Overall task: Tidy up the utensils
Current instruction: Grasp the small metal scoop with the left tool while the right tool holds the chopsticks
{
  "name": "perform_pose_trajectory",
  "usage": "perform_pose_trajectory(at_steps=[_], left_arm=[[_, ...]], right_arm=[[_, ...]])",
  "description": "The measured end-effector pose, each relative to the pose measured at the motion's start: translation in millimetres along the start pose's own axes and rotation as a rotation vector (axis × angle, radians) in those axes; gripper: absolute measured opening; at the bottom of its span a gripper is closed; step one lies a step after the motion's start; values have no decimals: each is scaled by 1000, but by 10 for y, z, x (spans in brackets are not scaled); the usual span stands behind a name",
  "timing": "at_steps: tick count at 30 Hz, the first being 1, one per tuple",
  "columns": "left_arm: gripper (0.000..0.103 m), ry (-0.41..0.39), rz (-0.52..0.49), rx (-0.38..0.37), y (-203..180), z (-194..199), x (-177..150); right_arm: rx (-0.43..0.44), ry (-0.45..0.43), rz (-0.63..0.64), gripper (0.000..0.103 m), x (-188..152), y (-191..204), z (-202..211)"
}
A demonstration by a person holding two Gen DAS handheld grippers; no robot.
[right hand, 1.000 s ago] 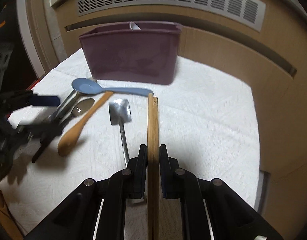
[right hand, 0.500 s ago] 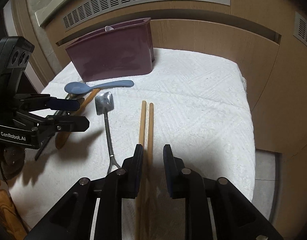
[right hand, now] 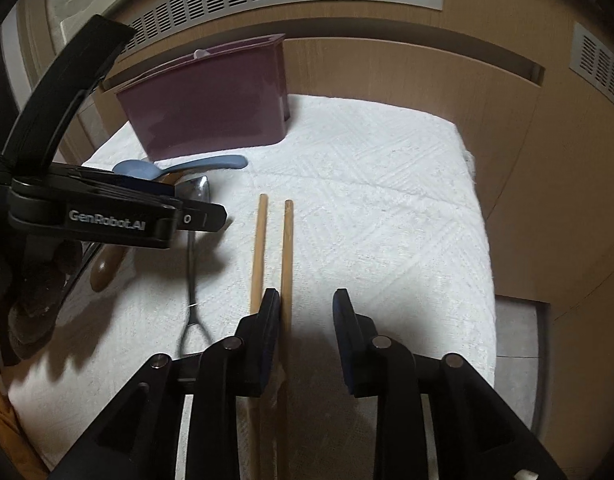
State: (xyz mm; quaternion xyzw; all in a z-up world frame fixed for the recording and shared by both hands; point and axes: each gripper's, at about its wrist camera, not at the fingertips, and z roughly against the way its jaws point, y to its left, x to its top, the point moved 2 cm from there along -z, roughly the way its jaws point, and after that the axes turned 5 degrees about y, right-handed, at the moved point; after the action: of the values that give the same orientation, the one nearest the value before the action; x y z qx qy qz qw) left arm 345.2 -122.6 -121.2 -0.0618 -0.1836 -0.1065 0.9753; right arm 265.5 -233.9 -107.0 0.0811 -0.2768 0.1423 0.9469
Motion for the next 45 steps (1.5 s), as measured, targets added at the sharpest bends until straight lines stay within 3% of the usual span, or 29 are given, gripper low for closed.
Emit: perform_pose_trajectory(at_steps=[2,6,9,10,13,18,22,27,36,41,45], left_arm=[[68,-13,-28,26,-75,-41,48],[58,-62,-98,57,-192,-76,85],[37,-92,-138,63,-218,-50,58],[34,-103,-158,62,-228,-35,30],[34,-132,-180,74,-178,50,-140],[34,-161,-119,17,79,357,-493],[34,-233,-72,-3,303,687,-719],[34,-304,-29,-27,501,952,-962],[34,-317,9,-101,663,1013,-1083],[34,-301,23,-120,714,956,-1094],[34,-298,29,-123,730,968,-1099]], right_arm=[[-22,-16,-4,30,-10,-6,33],[-41,-45,-2,44,-37,-14,112],[-28,-62,-15,44,-39,-62,148],[-20,-69,-20,44,-38,-75,161],[-9,-92,-12,44,-36,-55,204],[10,-109,52,44,-29,88,278],[68,-51,123,27,61,274,242],[69,10,168,19,276,427,71],[-15,117,153,15,430,444,-263],[-7,149,147,15,486,431,-350],[-14,162,165,6,543,478,-385]])
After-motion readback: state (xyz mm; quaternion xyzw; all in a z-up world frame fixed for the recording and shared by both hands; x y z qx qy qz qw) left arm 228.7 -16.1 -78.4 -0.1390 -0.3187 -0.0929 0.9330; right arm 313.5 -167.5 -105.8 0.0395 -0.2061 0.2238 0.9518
